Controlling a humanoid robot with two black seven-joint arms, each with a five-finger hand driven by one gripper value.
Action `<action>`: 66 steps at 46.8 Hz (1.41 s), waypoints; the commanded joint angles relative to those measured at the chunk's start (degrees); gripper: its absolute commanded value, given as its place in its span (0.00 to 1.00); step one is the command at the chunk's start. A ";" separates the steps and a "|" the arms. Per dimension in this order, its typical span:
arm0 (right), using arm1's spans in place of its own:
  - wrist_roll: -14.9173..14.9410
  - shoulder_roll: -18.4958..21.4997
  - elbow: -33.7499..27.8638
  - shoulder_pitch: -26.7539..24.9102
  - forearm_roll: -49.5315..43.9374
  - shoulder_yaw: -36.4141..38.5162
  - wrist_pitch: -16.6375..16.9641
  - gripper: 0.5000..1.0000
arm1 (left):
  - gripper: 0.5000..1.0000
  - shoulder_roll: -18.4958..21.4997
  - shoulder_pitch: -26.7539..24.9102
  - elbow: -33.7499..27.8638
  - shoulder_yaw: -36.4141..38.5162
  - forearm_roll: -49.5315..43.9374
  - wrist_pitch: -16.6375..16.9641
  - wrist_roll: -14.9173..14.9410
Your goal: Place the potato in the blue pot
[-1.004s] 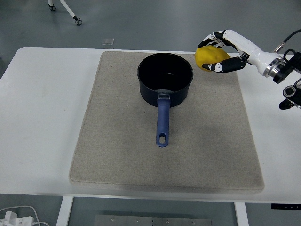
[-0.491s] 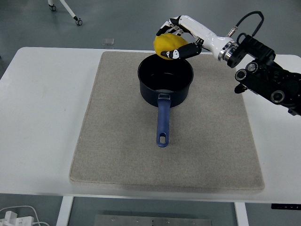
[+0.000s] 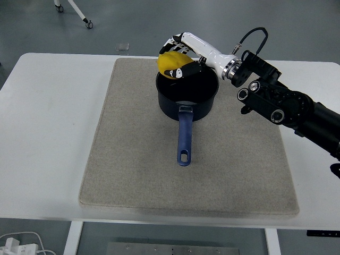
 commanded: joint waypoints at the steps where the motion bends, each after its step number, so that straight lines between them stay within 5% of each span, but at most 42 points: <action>1: -0.01 0.38 -0.46 -0.40 0.00 0.09 -0.29 0.00 | 1.00 0.00 -0.01 0.07 0.01 0.00 -0.01 -0.04; 19: 0.34 0.55 -0.82 -2.95 0.18 0.53 -1.78 0.00 | 1.00 0.00 -0.01 -0.02 0.18 0.00 -0.01 0.05; 27: 0.17 1.08 -0.82 -3.74 0.18 0.80 -2.49 0.37 | 1.00 0.00 -0.01 0.07 0.18 0.00 -0.01 -0.04; 44: 0.17 1.43 -0.73 -4.27 0.35 1.15 -4.51 0.71 | 1.00 0.00 -0.01 0.07 0.09 0.00 -0.01 -0.04; 54: -0.01 1.43 -0.82 -4.27 0.35 1.15 -4.33 0.83 | 1.00 0.00 -0.01 0.07 0.09 0.00 -0.01 -0.04; 66: -0.10 1.43 -0.82 -4.53 1.14 1.41 -4.42 0.83 | 1.00 0.00 -0.01 0.16 0.09 -0.09 -0.01 0.05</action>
